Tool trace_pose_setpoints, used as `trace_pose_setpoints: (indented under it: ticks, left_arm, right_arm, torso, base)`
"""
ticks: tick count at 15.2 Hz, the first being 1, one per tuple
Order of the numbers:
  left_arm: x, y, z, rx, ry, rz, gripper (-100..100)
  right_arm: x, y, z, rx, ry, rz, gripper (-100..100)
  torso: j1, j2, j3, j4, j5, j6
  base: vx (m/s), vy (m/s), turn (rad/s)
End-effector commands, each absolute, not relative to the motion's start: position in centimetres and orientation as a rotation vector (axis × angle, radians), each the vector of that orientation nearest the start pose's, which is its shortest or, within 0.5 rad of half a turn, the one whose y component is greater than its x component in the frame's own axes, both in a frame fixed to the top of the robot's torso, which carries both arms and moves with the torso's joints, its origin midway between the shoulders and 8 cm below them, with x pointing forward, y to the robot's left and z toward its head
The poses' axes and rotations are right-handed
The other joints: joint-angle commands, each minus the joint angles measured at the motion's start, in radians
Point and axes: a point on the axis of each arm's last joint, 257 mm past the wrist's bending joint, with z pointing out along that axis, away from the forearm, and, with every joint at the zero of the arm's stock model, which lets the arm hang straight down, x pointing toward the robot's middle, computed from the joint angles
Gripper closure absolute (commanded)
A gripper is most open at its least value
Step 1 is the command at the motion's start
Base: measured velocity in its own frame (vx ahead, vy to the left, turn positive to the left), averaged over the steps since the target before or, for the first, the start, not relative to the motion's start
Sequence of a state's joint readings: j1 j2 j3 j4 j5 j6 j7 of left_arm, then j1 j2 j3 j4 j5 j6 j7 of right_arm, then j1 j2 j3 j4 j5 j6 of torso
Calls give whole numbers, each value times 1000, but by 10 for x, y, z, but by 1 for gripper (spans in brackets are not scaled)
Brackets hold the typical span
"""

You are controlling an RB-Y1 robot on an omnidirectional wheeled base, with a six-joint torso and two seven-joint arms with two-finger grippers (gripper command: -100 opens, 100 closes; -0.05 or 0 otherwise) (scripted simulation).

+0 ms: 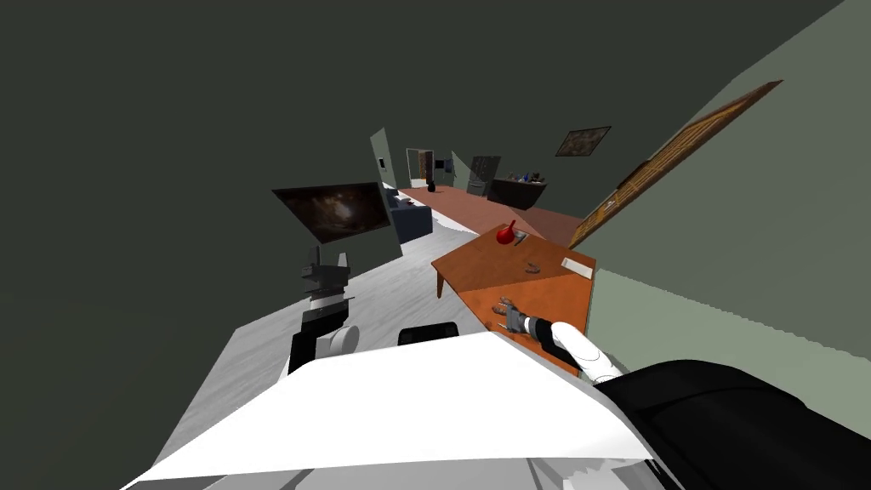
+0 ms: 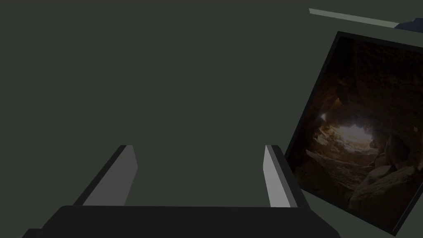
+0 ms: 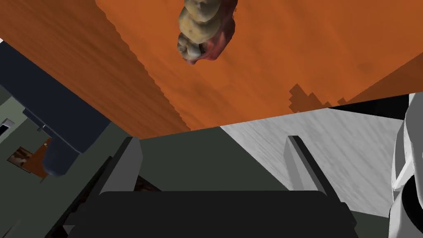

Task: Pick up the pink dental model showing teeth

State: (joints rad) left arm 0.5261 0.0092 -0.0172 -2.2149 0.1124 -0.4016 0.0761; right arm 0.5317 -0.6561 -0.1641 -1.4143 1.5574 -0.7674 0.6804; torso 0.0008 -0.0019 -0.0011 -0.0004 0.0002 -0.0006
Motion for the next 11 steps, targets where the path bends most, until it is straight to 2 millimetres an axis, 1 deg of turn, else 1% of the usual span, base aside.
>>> trace_pose_setpoints:
  ticks: [1,2,3,4,5,7,8,9,10,11]
  left_arm:
    - [367,293,-35,-912,649,-1401,0]
    - [367,293,-35,-912,649,-1401,0]
    - [367,293,-35,-912,649,-1401,0]
    - [367,293,-35,-912,649,-1401,0]
    - [367,293,-35,-912,649,-1401,0]
    - [367,293,-35,-912,649,-1401,0]
    - [367,293,-35,-912,649,-1401,0]
    - [367,293,-35,-912,649,-1401,0]
    - [367,293,-35,-912,649,-1401,0]
    - [367,293,-35,-912,649,-1401,0]
  right_arm:
    - [209,-446,-465,-1593,1974,-218,-100]
    - [208,-447,-466,-1601,1974,-220,-100]
    - [196,-461,-473,-1667,1985,-237,-100]
    - [194,-462,-475,-1684,1985,-241,-100]
    - [183,-474,-480,-1741,1993,-253,-100]
    - [181,-476,-482,-1763,1993,-258,-100]
    - [168,-490,-488,-1837,1999,-270,-100]
    - [168,-490,-488,-1837,1999,-270,-100]
    - [157,-501,-492,-1895,2004,-277,-100]
    - [156,-502,-493,-1906,2003,-279,-100]
  torso:
    - [0,0,0,0,0,0]
    - [0,0,0,0,0,0]
    - [0,0,0,0,0,1]
    - [0,0,0,0,0,1]
    - [0,0,0,0,0,1]
    - [0,0,0,0,0,1]
    - [0,0,0,0,0,1]
    - [0,0,0,0,0,1]
    - [0,0,0,0,0,1]
    - [0,0,0,0,0,0]
  base:
    - [32,-3,183]
    - [26,-8,40]
    - [27,-2,121]
    - [27,-2,130]
    - [30,-3,168]
    - [26,-6,100]
    - [22,-3,110]
    - [24,-5,123]
    - [26,-6,175]
    - [25,-9,145]
